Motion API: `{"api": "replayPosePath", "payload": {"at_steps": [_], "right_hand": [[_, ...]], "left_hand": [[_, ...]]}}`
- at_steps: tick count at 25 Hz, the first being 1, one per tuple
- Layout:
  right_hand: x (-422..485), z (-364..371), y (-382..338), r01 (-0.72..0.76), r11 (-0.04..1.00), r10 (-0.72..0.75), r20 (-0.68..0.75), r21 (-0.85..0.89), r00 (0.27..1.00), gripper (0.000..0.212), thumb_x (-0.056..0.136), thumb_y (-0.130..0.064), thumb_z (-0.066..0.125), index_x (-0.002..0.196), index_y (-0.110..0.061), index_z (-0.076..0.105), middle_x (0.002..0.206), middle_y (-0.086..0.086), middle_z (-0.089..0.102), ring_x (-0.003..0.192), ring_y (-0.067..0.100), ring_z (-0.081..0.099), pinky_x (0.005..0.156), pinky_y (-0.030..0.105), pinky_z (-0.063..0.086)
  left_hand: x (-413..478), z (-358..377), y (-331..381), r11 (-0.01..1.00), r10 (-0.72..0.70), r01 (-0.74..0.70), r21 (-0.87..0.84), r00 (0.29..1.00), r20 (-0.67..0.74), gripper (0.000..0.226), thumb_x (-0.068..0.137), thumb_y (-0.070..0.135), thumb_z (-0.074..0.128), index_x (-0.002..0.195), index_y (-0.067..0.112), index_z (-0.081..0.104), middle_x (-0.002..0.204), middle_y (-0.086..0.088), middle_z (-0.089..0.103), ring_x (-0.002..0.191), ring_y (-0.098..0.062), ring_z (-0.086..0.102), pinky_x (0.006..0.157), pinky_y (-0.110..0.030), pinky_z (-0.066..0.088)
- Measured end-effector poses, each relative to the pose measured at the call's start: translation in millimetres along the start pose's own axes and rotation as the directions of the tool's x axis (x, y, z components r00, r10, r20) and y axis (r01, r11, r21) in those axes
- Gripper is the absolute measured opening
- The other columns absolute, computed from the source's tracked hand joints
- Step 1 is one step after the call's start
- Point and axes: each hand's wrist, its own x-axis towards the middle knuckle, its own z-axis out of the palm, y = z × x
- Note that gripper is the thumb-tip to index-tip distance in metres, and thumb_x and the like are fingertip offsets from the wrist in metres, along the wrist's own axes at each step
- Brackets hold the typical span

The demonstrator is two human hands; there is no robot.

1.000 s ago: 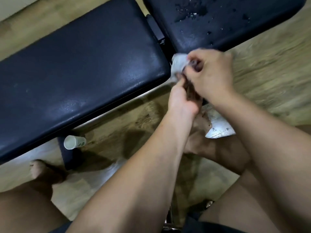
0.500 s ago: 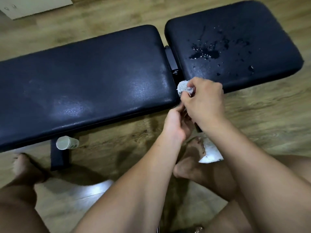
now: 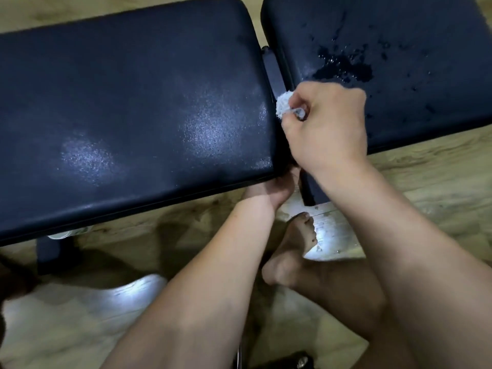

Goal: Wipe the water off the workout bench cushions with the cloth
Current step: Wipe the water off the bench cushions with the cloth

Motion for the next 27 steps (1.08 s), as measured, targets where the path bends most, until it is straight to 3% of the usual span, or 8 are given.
{"api": "replayPosePath", "payload": {"at_steps": [2,4,10,14,18,20,22,27], "right_hand": [[-4,-8,4,-0.014,1.0,0.013,0.059,0.014,0.998,0.01,0.078,-0.021,0.061,0.084,-0.02,0.068,0.077,0.005,0.07,0.077,0.03,0.065,0.076,0.031,0.051],[-27,-21,7,0.072,0.997,-0.071,0.057,-0.016,0.996,0.003,0.075,-0.018,0.067,0.077,-0.02,0.067,0.068,0.001,0.069,0.07,0.027,0.066,0.072,0.026,0.042],[-60,-35,4,0.059,0.997,-0.064,0.093,0.048,0.994,0.004,0.074,-0.018,0.072,0.077,-0.018,0.069,0.059,-0.004,0.061,0.058,0.019,0.062,0.063,0.029,0.047],[-16,-17,0,-0.011,0.999,0.014,0.064,-0.04,0.998,0.007,0.078,-0.021,0.068,0.083,-0.017,0.071,0.07,-0.002,0.068,0.077,0.025,0.067,0.071,0.022,0.03],[-3,-3,-3,-0.035,0.999,0.036,0.035,-0.025,0.999,0.016,0.081,-0.022,0.058,0.091,-0.018,0.07,0.084,0.004,0.072,0.089,0.031,0.062,0.081,0.032,0.047],[-6,-8,1,-0.016,1.0,0.016,0.033,-0.001,0.999,0.015,0.08,-0.022,0.058,0.089,-0.019,0.07,0.082,0.005,0.072,0.085,0.031,0.062,0.08,0.035,0.051],[-13,-17,6,0.0,1.0,0.0,0.067,0.006,0.998,0.014,0.077,-0.022,0.061,0.086,-0.019,0.071,0.079,0.003,0.072,0.082,0.029,0.063,0.08,0.031,0.048],[-52,-63,35,-0.11,0.993,0.118,0.193,-0.053,0.974,0.009,0.069,-0.02,0.074,0.068,-0.025,0.065,0.062,-0.006,0.065,0.072,0.024,0.065,0.071,0.022,0.037]], "left_hand": [[-30,21,-2,0.992,-0.048,0.051,-0.115,0.999,0.023,0.029,0.101,0.005,0.036,0.089,0.012,0.062,0.064,-0.006,0.068,0.049,-0.012,0.06,0.05,-0.02,0.055],[-69,24,-10,0.992,-0.128,0.126,0.031,0.988,0.082,0.017,0.093,0.008,0.046,0.09,0.017,0.06,0.065,0.001,0.068,0.052,-0.005,0.059,0.054,-0.014,0.053],[-88,-10,-23,0.988,-0.146,0.155,-0.022,0.964,0.221,0.021,0.078,0.012,0.057,0.096,0.009,0.068,0.086,-0.008,0.074,0.074,-0.017,0.07,0.068,-0.027,0.056],[-54,14,-11,0.993,-0.11,0.111,0.036,0.993,-0.035,0.027,0.096,0.0,0.038,0.078,0.008,0.055,0.055,0.002,0.061,0.042,-0.005,0.057,0.038,-0.014,0.044],[-52,26,2,0.988,0.014,-0.015,0.154,1.0,0.005,0.036,0.1,-0.011,0.021,0.114,-0.019,0.052,0.067,0.023,0.059,0.062,0.018,0.058,0.051,-0.005,0.042],[-56,28,0,0.997,-0.063,0.062,-0.05,0.998,-0.011,0.034,0.101,0.003,0.031,0.104,0.015,0.063,0.086,0.017,0.065,0.078,0.007,0.063,0.048,-0.017,0.042],[-55,21,-12,0.986,-0.116,0.121,-0.112,0.992,0.046,0.019,0.091,0.013,0.049,0.081,0.02,0.064,0.084,0.004,0.061,0.075,-0.011,0.055,0.069,-0.024,0.039],[-88,1,-70,0.95,-0.258,0.227,0.213,0.957,0.134,0.014,0.087,0.016,0.06,0.074,0.022,0.059,0.075,0.006,0.056,0.063,-0.01,0.046,0.061,-0.028,0.035]]}}
